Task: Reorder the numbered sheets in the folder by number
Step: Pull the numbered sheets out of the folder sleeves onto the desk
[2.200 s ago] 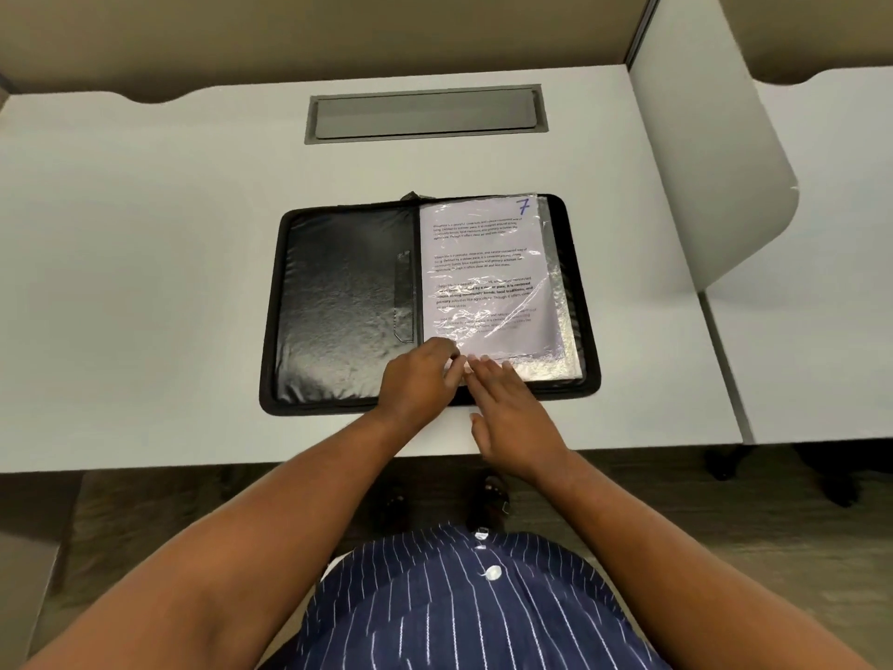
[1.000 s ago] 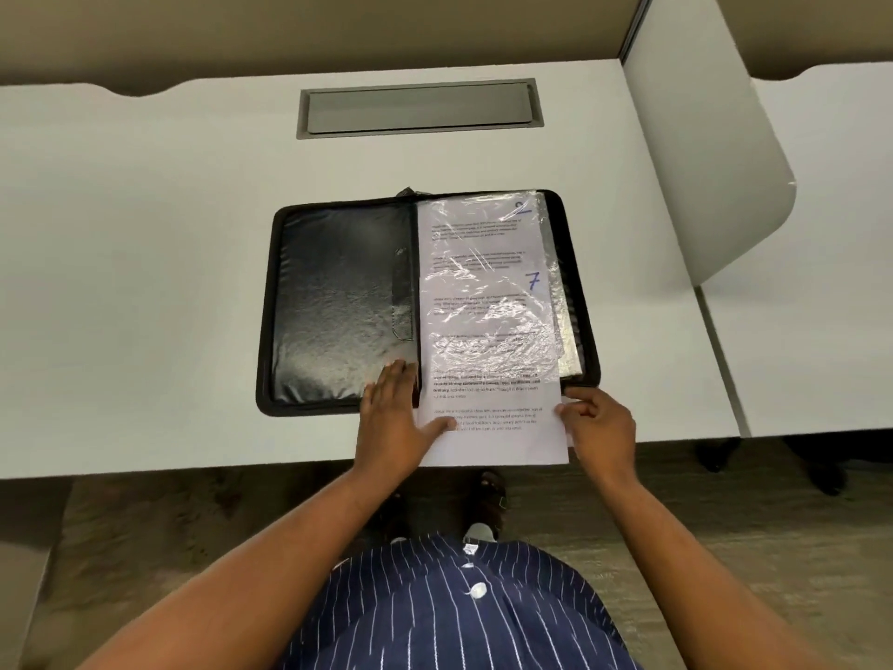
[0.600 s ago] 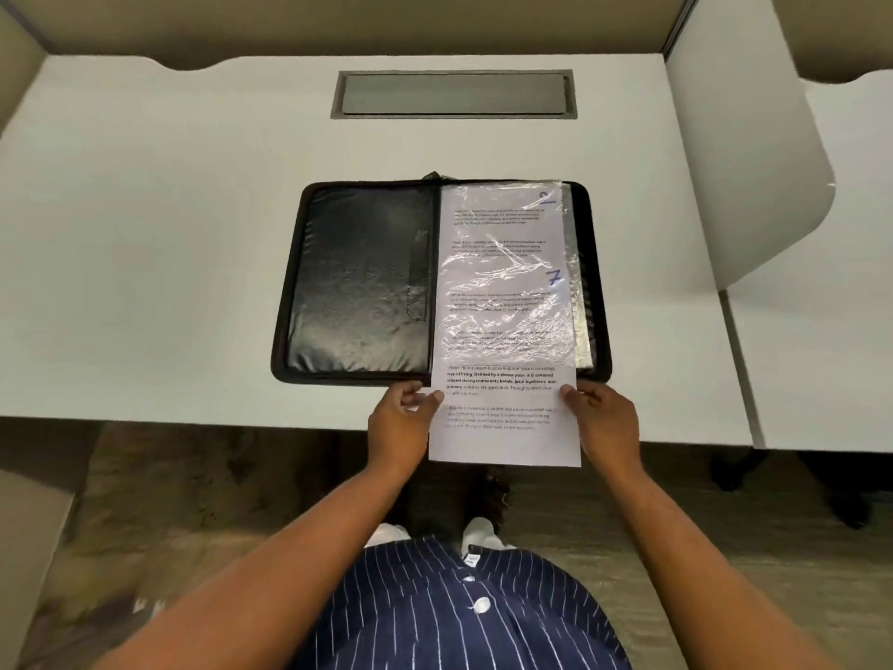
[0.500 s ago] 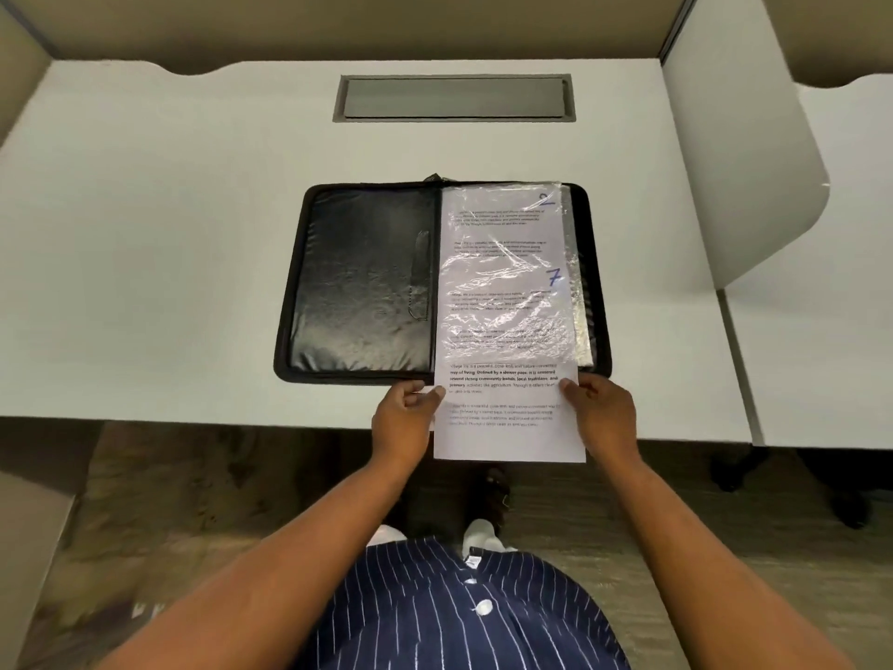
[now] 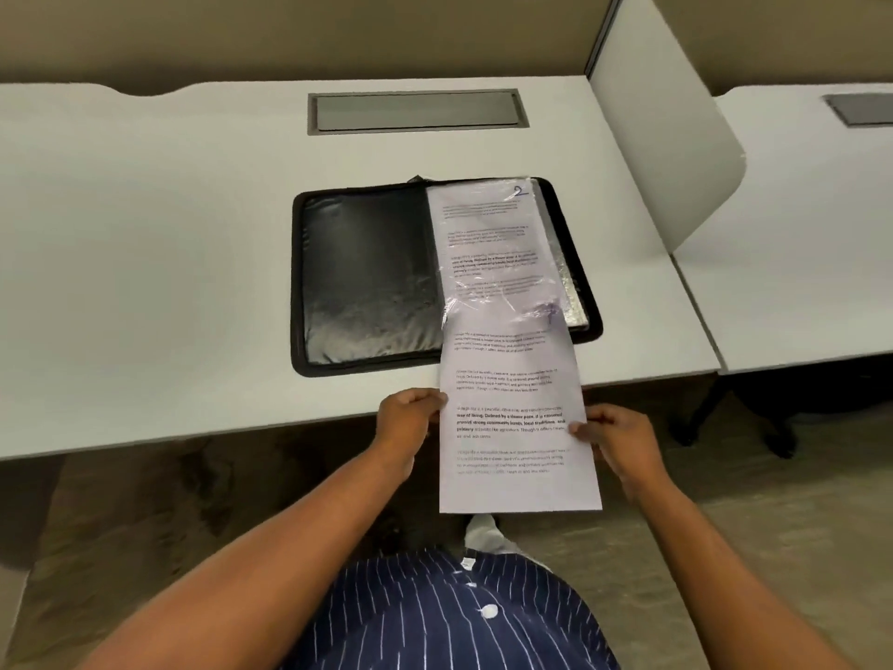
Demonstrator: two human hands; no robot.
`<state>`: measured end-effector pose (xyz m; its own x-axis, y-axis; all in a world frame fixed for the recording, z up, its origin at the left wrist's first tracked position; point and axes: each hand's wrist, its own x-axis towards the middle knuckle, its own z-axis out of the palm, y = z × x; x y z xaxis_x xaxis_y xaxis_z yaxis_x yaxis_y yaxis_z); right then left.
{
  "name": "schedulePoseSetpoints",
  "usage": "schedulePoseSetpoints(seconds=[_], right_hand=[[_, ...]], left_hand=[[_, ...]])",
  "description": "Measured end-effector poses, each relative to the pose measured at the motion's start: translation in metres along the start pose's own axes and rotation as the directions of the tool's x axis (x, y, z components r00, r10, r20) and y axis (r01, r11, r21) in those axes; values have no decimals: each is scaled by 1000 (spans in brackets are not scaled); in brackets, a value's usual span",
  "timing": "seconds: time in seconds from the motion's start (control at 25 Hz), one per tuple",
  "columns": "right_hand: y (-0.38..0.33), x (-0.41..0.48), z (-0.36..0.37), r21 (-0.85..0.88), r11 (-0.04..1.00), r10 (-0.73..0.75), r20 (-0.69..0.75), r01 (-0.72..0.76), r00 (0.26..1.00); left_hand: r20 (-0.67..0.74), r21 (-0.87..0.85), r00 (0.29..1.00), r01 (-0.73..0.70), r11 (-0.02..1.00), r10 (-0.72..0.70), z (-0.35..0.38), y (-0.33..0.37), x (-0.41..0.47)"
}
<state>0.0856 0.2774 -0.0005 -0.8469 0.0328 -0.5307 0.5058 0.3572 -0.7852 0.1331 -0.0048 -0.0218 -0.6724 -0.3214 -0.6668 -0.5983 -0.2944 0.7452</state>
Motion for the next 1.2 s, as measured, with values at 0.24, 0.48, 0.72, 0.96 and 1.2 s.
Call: schedulePoseSetpoints(seconds=[0.24, 0.48, 0.72, 0.96, 1.2], right_hand=[[0, -29, 43, 53, 998, -18, 4, 17, 1000], [-17, -37, 101, 124, 988, -98, 59, 90, 993], [-62, -21, 153, 114, 976, -201, 133, 187, 970], [-113, 15, 202, 52, 967, -253, 199, 247, 947], [-165, 57, 255, 24, 963, -262, 317, 269, 912]], left_hand=[[114, 46, 989, -101, 994, 95, -69, -14, -15], [17, 4, 981, -192, 981, 192, -144, -7, -26], [-141, -65, 969, -211, 975, 200, -186, 22, -14], [-292, -46, 933, -235, 971, 212, -216, 64, 14], [-404, -39, 894, -229, 973, 194, -253, 103, 45]])
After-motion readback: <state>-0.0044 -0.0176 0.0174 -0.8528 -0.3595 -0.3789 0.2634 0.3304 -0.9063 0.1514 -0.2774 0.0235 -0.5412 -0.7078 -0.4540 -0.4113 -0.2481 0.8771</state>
